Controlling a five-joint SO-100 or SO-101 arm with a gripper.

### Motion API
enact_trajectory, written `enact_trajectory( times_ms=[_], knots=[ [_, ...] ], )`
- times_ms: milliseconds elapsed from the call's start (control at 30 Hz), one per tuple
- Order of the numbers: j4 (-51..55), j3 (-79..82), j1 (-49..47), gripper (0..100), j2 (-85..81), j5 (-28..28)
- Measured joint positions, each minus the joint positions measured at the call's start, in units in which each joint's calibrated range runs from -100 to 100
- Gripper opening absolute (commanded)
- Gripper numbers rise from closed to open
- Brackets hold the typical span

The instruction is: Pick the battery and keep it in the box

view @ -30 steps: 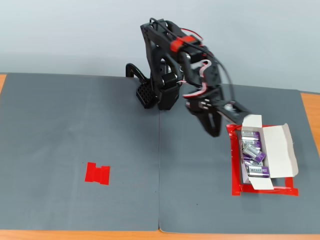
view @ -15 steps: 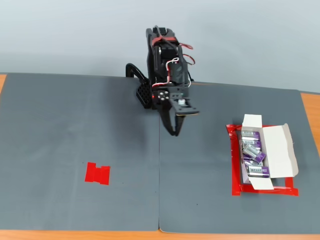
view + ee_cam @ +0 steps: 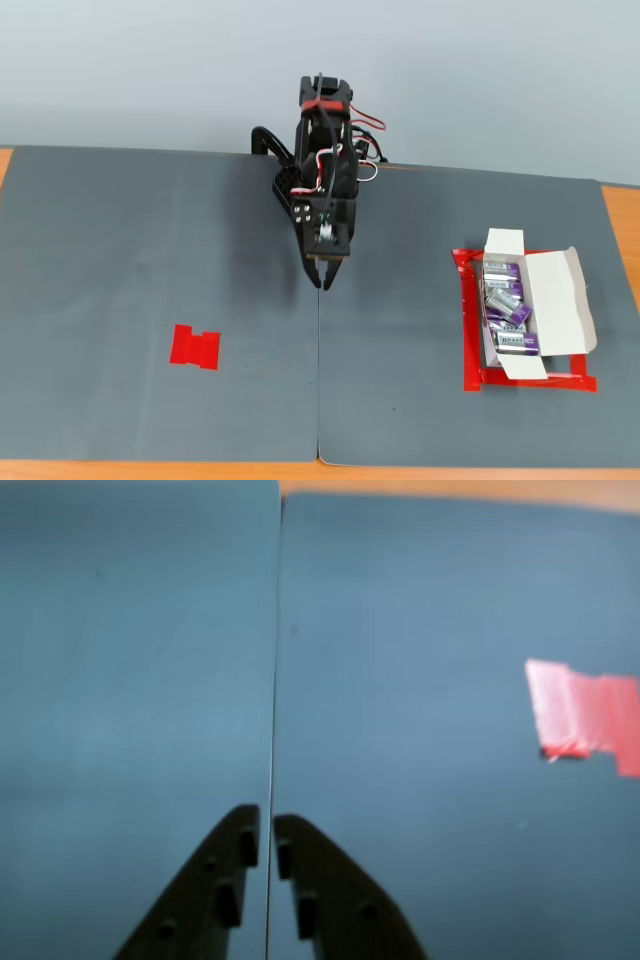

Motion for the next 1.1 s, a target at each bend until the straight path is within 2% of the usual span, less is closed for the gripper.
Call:
enact_trajectory(
  times_ms=[233, 467, 700, 1100],
  knots=[
    [0.78, 4.76, -1.55, 2, -0.34, -0.2],
    [2.52, 5.57, -2.65, 2, -0.34, -3.13],
    [14.66, 5.03, -2.87, 2, -0.59, -3.32],
    [16.31, 4.85, -2.87, 2, -0.59, -3.32]
  ],
)
